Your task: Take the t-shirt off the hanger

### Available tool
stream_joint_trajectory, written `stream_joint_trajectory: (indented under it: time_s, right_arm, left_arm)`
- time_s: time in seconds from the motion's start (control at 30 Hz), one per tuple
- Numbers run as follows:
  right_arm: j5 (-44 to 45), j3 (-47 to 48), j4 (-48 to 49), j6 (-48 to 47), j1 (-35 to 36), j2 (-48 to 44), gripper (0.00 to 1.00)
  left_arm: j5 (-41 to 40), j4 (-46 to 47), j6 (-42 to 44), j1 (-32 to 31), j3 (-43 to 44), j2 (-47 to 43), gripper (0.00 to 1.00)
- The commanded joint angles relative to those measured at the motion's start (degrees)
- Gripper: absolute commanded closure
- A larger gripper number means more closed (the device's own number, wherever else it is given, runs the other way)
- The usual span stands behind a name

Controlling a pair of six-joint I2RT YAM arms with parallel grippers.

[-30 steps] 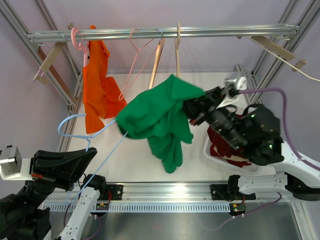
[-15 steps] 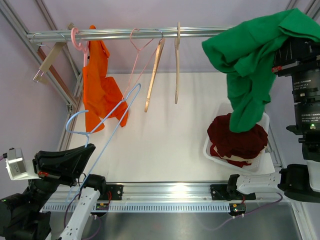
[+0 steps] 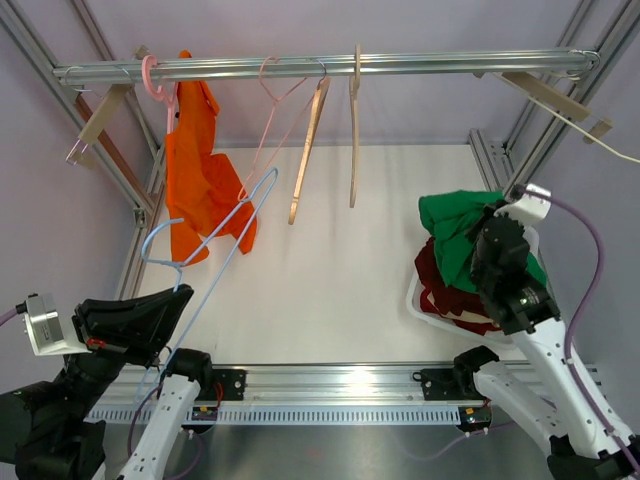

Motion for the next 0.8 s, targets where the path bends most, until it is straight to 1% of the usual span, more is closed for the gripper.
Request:
stream_joint_trajectory:
  time_s: [0.0, 0.03, 0.07, 0.1, 0.17, 0.2, 0.23, 0.27, 0.3, 0.33, 0.43, 0.5, 0.53, 0.57, 0.63, 0.67, 0.7, 0.73, 0.77]
  right_arm:
    - [5.8, -7.1, -2.3, 21.0, -2.7, -5.7, 1.0]
    - [7.4, -12.2, -2.7, 23.4, -3.2, -6.5, 1.0]
    - [8.6, -14.3, -3.6, 26.1, -3.7, -7.2, 1.0]
    - [9.7, -16.0, -4.9, 31.4, -4.3, -8.0, 1.0]
    - [11.0, -19.7, -9.3, 36.2, -6.2, -8.4, 1.0]
    - [11.7, -21.5, -12.4, 40.9, -6.8, -8.5, 1.0]
    - [11.6, -21.6, -13.8, 43.0, -6.8, -8.6, 1.0]
    - [10.9, -23.7, -15.0, 45.4, -6.9, -8.7, 1.0]
    - [9.7, -24.7, -16.9, 50.0, -7.0, -9.4, 1.0]
    - [6.1, -27.6, -17.0, 51.9, -7.0, -10.1, 1.0]
    - [3.2, -32.4, -17.2, 55.6, -7.0, -14.6, 1.0]
    - [3.7, -32.2, -19.6, 56.0, -7.0, -18.8, 1.0]
    - [4.7, -31.0, -22.7, 56.4, -6.9, -20.3, 1.0]
    - [4.8, -30.1, -23.4, 53.6, -7.0, -23.7, 0.98]
    - [4.7, -26.8, -25.1, 50.2, -7.0, -27.1, 0.91]
    - [4.8, -25.4, -25.4, 47.2, -7.0, -30.0, 0.73]
    - [4.9, -24.1, -25.8, 45.3, -7.0, -31.2, 0.62]
    - [4.8, -21.0, -26.6, 44.4, -7.0, -31.9, 0.54]
    - [4.7, -19.4, -27.3, 42.8, -7.0, -32.9, 0.39]
  left_arm:
    - [-0.6, 2.1, 1.2, -0.2, -0.6, 1.3, 1.0]
    - [-1.0, 2.0, 1.3, -0.2, -0.7, 1.4, 1.0]
    - [-1.0, 2.0, 1.4, -0.2, -1.0, 1.5, 1.0]
    - [-1.1, 2.1, 1.6, -0.2, -1.1, 1.8, 1.0]
    - [-0.8, 2.0, 1.8, -0.2, -1.0, 2.8, 1.0]
    - [-1.0, 2.1, 2.1, -0.2, -1.0, 3.1, 1.0]
    - [-1.2, 2.1, 2.2, -0.2, -1.0, 3.6, 1.0]
    - [-1.5, 2.0, 2.3, -0.2, -1.1, 4.4, 1.0]
    - [-2.1, 2.1, 2.9, -0.2, -1.3, 4.9, 1.0]
    - [-2.6, 2.1, 3.2, -0.2, -1.4, 5.2, 1.0]
    - [-4.0, 2.1, 4.4, -0.2, -1.2, 7.1, 1.0]
    - [-4.2, 2.1, 4.7, -0.2, -1.0, 8.7, 1.0]
    - [-4.5, 2.1, 5.0, -0.2, -0.9, 9.3, 1.0]
    - [-4.8, 2.0, 5.2, -0.2, -0.9, 9.8, 1.0]
    - [-6.3, 1.9, 6.6, -0.2, -0.9, 11.2, 1.0]
    - [-6.8, 1.9, 7.2, -0.2, -0.7, 11.8, 1.0]
    - [-7.4, 1.9, 7.7, -0.2, -0.4, 12.4, 1.0]
    - [-8.3, 1.9, 7.9, -0.2, -0.1, 13.7, 1.0]
    - [-8.9, 1.6, 8.0, -0.2, 0.7, 14.3, 1.0]
